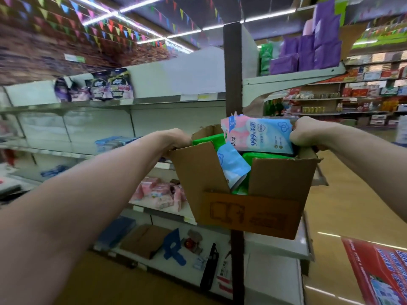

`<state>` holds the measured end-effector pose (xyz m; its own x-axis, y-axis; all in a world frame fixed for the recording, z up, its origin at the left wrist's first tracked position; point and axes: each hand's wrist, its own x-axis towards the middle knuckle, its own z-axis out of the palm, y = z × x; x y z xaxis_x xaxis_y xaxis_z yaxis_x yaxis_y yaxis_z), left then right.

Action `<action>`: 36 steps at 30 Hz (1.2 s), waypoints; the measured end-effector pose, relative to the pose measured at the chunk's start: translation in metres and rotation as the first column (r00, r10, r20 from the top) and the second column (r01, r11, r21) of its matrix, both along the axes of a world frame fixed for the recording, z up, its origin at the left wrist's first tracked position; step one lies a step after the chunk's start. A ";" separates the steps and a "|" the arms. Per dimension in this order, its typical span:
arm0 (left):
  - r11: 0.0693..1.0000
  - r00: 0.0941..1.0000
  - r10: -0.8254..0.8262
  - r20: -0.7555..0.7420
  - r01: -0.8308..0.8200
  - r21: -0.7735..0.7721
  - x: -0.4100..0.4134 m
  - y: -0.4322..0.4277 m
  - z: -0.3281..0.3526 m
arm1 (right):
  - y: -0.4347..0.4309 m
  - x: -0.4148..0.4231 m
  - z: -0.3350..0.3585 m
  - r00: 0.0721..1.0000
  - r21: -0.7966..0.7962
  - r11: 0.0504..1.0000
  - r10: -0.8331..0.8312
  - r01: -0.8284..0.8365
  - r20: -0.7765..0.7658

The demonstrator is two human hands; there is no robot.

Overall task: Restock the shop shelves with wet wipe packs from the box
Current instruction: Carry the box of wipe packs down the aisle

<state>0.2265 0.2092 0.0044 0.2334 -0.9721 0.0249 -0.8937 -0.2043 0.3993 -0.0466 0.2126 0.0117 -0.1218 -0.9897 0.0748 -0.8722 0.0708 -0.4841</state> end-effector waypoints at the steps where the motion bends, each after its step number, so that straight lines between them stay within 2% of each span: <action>1: 1.000 1.000 0.023 0.002 -0.023 0.002 0.011 0.005 0.001 | -0.001 0.010 0.000 1.000 0.000 1.000 0.019 -0.019 0.002; 10: 0.963 0.963 0.269 -0.030 -0.268 0.017 0.107 0.035 0.000 | -0.037 0.113 -0.005 0.973 -0.027 0.973 0.229 -0.230 -0.021; 14: 0.921 0.921 0.388 -0.027 -0.386 0.042 0.145 0.043 -0.005 | -0.063 0.163 -0.008 0.936 -0.024 0.937 0.347 -0.349 -0.061; 19: 0.861 0.860 0.509 -0.035 -0.508 0.032 0.177 0.054 -0.009 | -0.097 0.223 -0.012 0.871 0.017 0.872 0.490 -0.490 -0.021; 27: 0.686 0.678 0.723 -0.137 -0.728 0.017 0.233 0.078 -0.021 | -0.130 0.329 -0.021 0.733 0.026 0.732 0.680 -0.680 0.023; 36: 0.522 0.512 0.851 -0.120 -0.849 0.084 0.333 0.103 -0.025 | -0.130 0.471 -0.031 0.597 0.024 0.597 0.802 -0.802 0.006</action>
<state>0.5596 0.3120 -0.0202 0.9477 -0.3077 -0.0845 -0.2307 -0.8435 0.4850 0.4242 0.0827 -0.0193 0.7221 -0.6900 0.0507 -0.5849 -0.6480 -0.4878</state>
